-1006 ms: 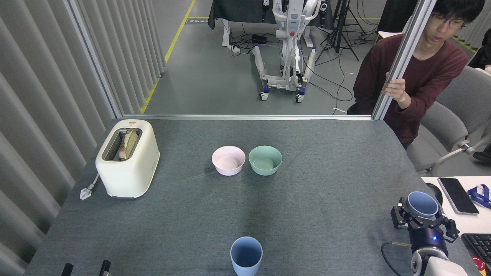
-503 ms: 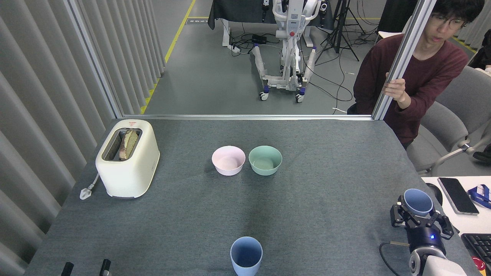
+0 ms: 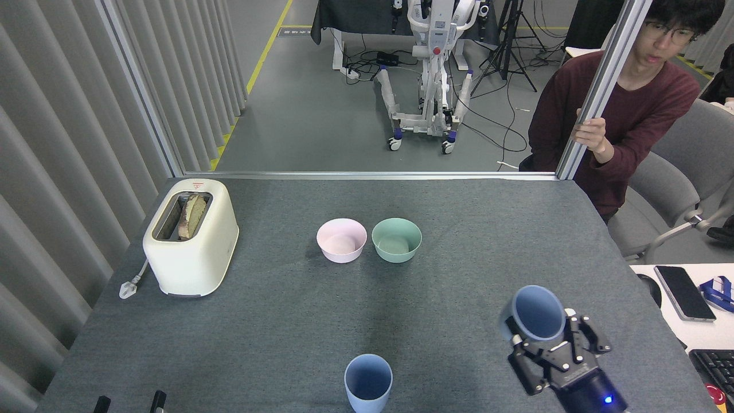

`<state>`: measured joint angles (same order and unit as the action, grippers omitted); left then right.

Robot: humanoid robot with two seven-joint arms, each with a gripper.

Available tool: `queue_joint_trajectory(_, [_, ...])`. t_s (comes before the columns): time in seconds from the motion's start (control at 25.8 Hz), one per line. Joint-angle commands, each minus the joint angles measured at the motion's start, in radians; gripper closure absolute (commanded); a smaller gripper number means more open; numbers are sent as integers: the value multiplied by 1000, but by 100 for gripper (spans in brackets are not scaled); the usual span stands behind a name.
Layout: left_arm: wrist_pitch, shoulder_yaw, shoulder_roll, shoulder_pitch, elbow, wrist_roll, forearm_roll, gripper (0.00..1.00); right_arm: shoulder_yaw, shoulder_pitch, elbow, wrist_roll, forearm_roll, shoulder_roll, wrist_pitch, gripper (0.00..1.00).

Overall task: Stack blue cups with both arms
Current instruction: 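Carry the held cup with the right gripper over the first blue cup, then lower the held cup into the first cup and open the right gripper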

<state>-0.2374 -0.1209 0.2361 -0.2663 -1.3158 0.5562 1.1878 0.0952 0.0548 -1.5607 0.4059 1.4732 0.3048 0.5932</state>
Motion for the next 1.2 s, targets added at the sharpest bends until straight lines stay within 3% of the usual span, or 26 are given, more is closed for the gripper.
queue_joint_trajectory(0.0, [3,1,-1,1,-2,-1,1,0,-109,51,-101,-44,22,-64,37,78])
queue_joint_trajectory(0.23, [3,3,0,10,-5,-1,4,0,-218,36,-105,-53,104,-87,34,77])
queue_joint_trajectory(0.43, [3,1,2,4,-8,-1,6,0,-224,39,-62,-62,196,-171,33,77])
queue_joint_trajectory(0.66, [1,1,6,6,-6,-1,4,0,-242,34,-67,-78,199,-211,39,77])
queue_joint_trajectory(0.85, [1,0,9,12,-3,-1,3,0,-290,23,-64,-79,233,-213,36,77])
queue_joint_trajectory(1.16, [0,0,11,15,0,-1,3,0,-288,31,-53,-78,236,-208,31,76])
